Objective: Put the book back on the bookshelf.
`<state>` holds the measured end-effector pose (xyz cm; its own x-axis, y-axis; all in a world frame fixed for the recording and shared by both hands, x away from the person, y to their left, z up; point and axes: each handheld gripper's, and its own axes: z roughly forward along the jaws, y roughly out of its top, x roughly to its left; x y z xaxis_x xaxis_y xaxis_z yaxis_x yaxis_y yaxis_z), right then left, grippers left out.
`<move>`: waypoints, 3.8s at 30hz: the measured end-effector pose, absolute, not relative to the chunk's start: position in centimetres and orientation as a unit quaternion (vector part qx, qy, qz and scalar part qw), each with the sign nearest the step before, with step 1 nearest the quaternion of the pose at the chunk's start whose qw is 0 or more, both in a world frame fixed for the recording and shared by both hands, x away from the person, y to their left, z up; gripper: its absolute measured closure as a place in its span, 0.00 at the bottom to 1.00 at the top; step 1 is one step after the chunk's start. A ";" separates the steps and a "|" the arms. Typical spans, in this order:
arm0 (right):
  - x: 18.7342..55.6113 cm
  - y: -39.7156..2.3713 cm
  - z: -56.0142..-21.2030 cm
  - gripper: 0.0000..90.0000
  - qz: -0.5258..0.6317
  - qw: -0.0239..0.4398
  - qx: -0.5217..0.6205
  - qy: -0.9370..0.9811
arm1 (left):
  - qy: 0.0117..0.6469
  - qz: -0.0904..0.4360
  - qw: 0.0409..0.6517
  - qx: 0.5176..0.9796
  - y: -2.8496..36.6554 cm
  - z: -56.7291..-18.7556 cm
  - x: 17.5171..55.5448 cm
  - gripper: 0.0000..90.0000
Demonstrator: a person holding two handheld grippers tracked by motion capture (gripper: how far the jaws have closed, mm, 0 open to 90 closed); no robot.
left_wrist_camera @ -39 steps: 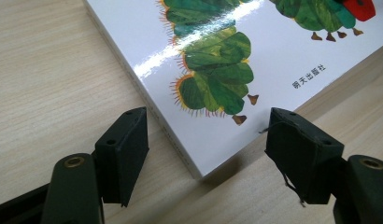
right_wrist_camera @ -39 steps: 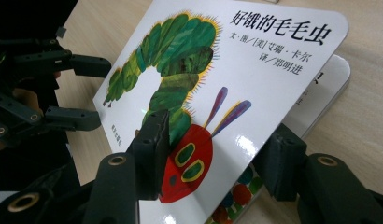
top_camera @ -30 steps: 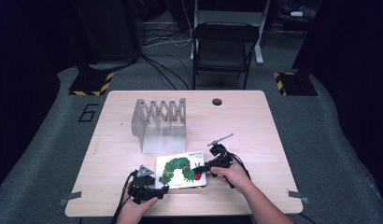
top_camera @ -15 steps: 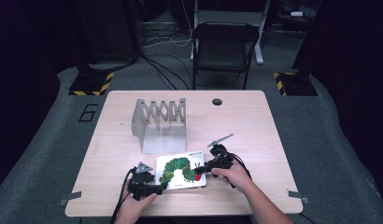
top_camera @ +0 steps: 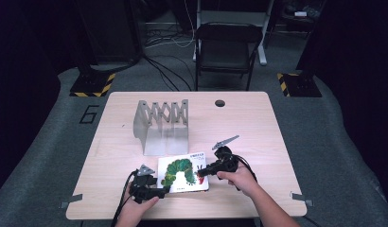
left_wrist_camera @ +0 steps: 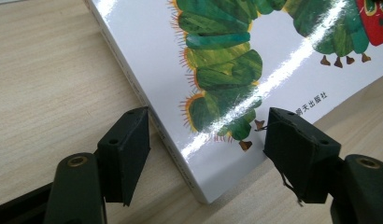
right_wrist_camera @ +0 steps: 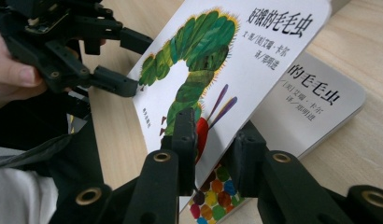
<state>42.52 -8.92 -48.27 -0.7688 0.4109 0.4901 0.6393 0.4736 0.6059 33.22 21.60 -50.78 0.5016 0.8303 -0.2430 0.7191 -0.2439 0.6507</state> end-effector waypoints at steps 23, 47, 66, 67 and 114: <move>41.2 -9.0 -48.2 0.97 -0.388 0.136 -0.227 -0.883 | 0.458 0.069 0.426 0.778 22.9 -49.1 35.1 0.41; 41.1 -10.2 -47.3 0.96 -0.361 0.054 -0.191 -0.911 | 0.379 0.045 0.432 0.817 22.5 -48.2 36.2 0.46; 40.6 -11.3 -46.9 0.91 -0.352 0.016 -0.202 -0.914 | 0.326 0.017 0.453 0.829 22.7 -48.4 35.6 0.60; 40.4 -11.3 -46.9 0.91 -0.352 0.015 -0.205 -0.913 | 0.322 0.016 0.452 0.832 22.6 -48.4 35.5 0.61; 39.2 -14.8 -48.5 0.57 -0.314 -0.022 -0.226 -0.922 | 0.240 0.059 0.456 0.855 19.2 -48.1 36.4 0.52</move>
<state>39.16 -14.83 -48.53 -0.8966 0.4309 0.1024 0.4038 0.7003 0.5886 36.41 19.18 -48.07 0.8776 0.4649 -0.1170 0.3565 -0.4696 0.8077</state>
